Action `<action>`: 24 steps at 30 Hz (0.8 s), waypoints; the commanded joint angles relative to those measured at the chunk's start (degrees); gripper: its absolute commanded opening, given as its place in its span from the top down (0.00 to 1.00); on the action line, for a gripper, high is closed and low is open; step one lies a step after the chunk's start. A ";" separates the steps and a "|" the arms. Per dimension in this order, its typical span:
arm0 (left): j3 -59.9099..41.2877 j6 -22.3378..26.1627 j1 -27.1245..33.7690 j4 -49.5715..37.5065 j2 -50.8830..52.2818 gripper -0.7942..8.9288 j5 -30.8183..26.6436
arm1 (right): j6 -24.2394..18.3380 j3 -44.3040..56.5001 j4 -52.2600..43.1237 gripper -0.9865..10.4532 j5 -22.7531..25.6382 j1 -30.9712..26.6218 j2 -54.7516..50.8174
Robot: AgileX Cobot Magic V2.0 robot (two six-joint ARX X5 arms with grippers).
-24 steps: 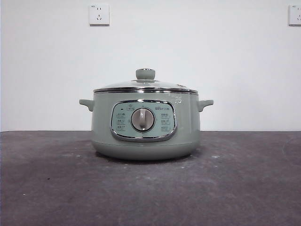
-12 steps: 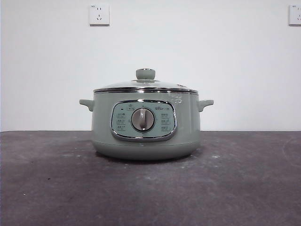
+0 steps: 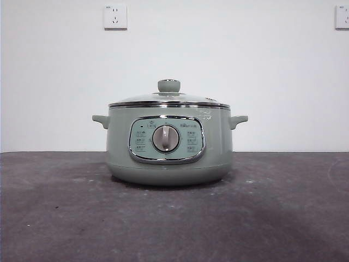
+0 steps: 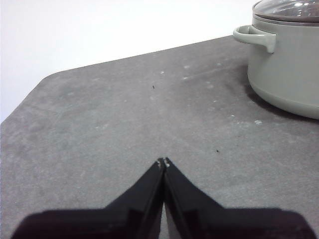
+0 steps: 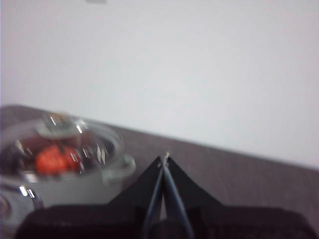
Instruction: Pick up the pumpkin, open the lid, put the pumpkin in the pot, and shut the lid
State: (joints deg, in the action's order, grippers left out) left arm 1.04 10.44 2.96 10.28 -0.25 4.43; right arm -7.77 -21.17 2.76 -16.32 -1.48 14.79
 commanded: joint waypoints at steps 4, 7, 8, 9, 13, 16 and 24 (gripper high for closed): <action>-0.90 -0.31 0.13 -0.02 0.11 0.92 0.15 | 0.44 11.43 -3.96 0.91 3.17 0.09 -5.73; -0.90 -0.28 0.13 -0.02 0.11 0.92 0.15 | 0.72 14.91 -3.93 0.91 3.17 0.09 -7.65; -0.90 -0.31 0.13 -0.02 0.11 0.92 0.15 | 0.85 15.87 -3.96 0.91 3.17 0.09 -8.20; -0.90 -0.31 0.13 -0.02 0.11 0.92 0.15 | 0.85 16.72 -3.98 0.91 3.15 0.09 -8.79; -0.90 -0.31 0.13 -0.02 0.11 0.92 0.15 | 1.11 18.86 -3.48 0.91 3.17 0.15 -10.62; -0.90 -0.31 0.13 -0.02 0.11 0.92 0.15 | 1.16 20.11 -3.43 0.91 3.17 0.15 -11.80; -0.90 -0.31 0.13 -0.02 0.11 0.92 0.15 | 1.90 20.76 4.50 0.91 3.15 0.15 -14.43</action>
State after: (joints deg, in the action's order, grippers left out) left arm 1.04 10.44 2.96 10.28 -0.25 4.43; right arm -6.63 -1.04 6.98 -13.32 -1.45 0.93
